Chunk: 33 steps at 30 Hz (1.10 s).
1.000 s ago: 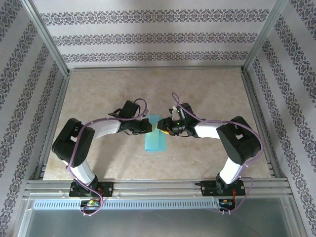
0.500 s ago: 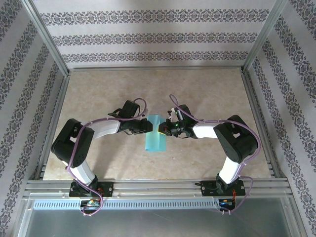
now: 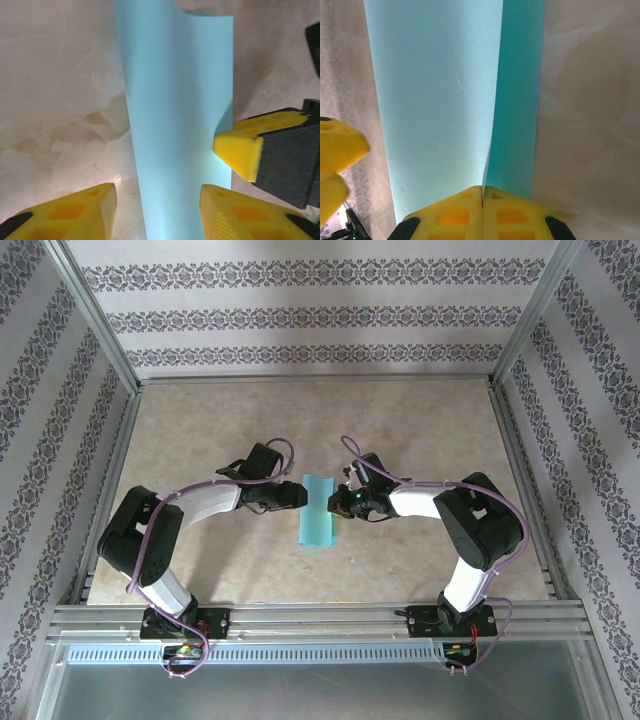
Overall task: Fold a paper plane with a square sheet of paper (fold left side to right side)
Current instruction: First fold in half a square sheet of paper at the center of the table.
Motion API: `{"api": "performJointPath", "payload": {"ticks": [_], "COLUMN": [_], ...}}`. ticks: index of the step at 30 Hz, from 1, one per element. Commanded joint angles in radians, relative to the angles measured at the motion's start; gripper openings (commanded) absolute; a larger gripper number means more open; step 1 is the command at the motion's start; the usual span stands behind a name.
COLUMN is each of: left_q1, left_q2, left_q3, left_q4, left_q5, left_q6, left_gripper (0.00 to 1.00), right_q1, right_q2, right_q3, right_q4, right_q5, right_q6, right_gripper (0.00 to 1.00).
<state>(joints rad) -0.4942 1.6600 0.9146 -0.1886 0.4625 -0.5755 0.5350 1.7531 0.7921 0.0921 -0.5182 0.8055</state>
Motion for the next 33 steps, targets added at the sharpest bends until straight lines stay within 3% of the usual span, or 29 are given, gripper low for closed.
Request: {"api": "performJointPath", "payload": {"ticks": [1, 9, 18, 33], "left_q1": [-0.023, -0.039, -0.064, -0.082], "left_q2": [0.032, 0.089, 0.145, 0.173], "left_q3": [0.036, 0.056, 0.084, 0.095], "left_q4": [-0.028, -0.035, -0.101, -0.132], "left_q5": [0.005, -0.003, -0.069, -0.112], "left_q6": [0.009, -0.002, -0.008, -0.041], "left_gripper": [0.49, 0.49, 0.37, 0.36], "right_q1": [0.011, 0.014, 0.016, -0.021], "right_q2": [-0.021, -0.018, -0.029, -0.164], "right_q3": [0.025, 0.027, 0.027, -0.012], "right_q4": [-0.032, -0.041, -0.049, -0.179], "right_q5": [0.021, 0.027, 0.033, 0.147], "right_q6": [-0.026, -0.03, -0.032, -0.091], "right_gripper": [0.0, 0.0, 0.08, 0.49]}}
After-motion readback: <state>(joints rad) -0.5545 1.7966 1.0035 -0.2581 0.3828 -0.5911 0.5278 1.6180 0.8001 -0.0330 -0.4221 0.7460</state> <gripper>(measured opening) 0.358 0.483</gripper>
